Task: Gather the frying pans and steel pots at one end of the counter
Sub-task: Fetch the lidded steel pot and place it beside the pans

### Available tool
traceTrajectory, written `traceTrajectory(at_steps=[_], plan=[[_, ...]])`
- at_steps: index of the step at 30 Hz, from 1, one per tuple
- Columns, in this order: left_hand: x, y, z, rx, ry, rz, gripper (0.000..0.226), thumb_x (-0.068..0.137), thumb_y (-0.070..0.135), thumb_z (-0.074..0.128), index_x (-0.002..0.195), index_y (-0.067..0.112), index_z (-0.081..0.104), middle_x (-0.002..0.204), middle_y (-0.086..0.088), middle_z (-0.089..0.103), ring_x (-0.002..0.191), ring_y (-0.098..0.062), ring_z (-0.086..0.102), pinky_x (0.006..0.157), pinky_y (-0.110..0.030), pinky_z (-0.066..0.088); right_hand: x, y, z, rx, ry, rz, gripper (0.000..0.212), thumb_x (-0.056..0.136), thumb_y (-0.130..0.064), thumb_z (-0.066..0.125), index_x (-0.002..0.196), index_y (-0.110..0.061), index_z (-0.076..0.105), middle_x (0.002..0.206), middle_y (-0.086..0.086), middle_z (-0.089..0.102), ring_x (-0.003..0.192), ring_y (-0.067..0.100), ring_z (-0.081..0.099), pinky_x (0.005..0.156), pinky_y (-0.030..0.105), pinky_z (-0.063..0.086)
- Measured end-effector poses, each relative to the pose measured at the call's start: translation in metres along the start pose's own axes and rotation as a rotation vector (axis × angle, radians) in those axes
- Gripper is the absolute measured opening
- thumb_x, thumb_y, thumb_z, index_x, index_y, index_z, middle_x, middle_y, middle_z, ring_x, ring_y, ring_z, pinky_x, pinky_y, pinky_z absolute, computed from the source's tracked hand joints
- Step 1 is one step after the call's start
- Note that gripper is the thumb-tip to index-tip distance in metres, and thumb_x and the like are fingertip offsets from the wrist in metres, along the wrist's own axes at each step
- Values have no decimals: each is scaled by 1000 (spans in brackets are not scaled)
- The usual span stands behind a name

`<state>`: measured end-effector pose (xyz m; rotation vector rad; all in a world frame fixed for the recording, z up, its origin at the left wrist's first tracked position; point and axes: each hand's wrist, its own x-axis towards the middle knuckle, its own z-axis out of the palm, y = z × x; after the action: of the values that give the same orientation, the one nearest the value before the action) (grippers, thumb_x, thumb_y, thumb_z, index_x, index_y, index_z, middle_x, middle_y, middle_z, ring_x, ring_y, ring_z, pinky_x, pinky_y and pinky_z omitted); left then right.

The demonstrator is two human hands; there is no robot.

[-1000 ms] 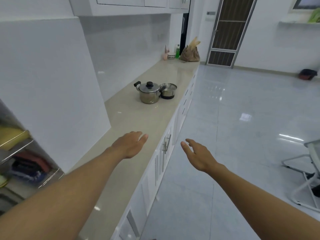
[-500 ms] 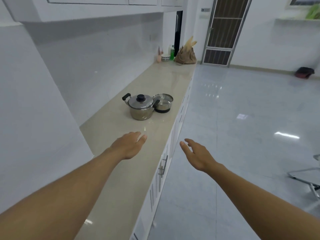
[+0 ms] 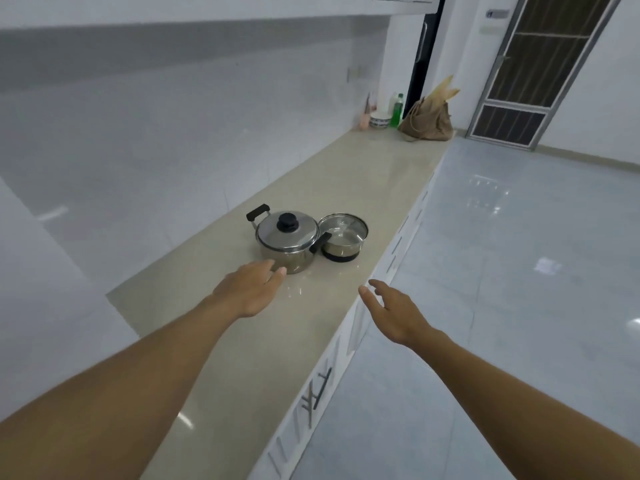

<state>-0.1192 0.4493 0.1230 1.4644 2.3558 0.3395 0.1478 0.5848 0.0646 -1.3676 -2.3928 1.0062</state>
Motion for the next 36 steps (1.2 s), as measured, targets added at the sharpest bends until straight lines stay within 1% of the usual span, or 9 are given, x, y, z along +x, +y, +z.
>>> traceTrajectory(at_steps=[7,11,15,16,20,24,29,33,36], plan=[[62,-4,6,-61,21,-112,47,97,60,27,102,23,55,110,0,60,104,-26,58,94,-49,47,81,8,-3,16,-77,-65,76,97,-72,32,155,-23,40,151,6,52,137,25,50,104,35,35],[106,-16,4,-24,8,-111,55,99,58,24,131,22,51,136,-5,55,124,-29,52,103,-51,42,129,3,4,18,-85,-95,72,99,-67,36,154,-21,41,147,7,56,135,25,52,102,34,38],[161,-31,-4,9,31,-123,43,100,56,28,94,19,49,109,-7,59,99,-29,58,88,-48,48,176,-7,16,93,-82,-149,62,99,-63,41,147,-26,47,138,-1,64,129,19,58,94,28,39],[174,-34,-7,8,37,-124,42,100,55,28,94,19,47,106,-7,59,98,-31,58,88,-49,49,186,-11,20,109,-83,-152,62,98,-64,42,147,-26,48,139,-3,63,129,16,58,94,27,39],[226,-50,-11,31,57,-92,38,101,50,28,108,21,51,118,-9,58,107,-33,57,94,-50,48,223,-25,34,153,-95,-127,48,93,-66,45,133,-39,51,122,-15,68,120,11,63,93,32,47],[271,-67,-6,77,76,-92,50,102,47,29,138,16,45,144,-9,47,128,-33,47,100,-48,41,247,-31,45,66,-53,-139,53,90,-67,49,123,-26,52,110,-6,72,106,18,69,86,38,54],[313,-87,1,107,52,-158,59,102,45,37,153,16,28,162,-9,21,146,-34,27,112,-51,31,264,-29,52,-75,-52,-147,40,92,-57,59,103,-20,55,98,0,69,93,22,68,78,42,56],[325,-101,3,70,-1,-200,65,99,40,49,154,15,24,162,-13,18,143,-38,31,112,-52,35,281,-36,49,-121,-75,-204,21,95,-38,60,89,-19,52,86,3,61,78,24,59,68,34,44],[324,-107,7,-5,-31,-202,66,99,35,53,153,12,25,155,-17,29,134,-40,42,107,-51,40,289,-43,48,-154,-130,-221,23,97,-34,61,98,-12,63,91,6,65,82,24,60,73,36,49]])
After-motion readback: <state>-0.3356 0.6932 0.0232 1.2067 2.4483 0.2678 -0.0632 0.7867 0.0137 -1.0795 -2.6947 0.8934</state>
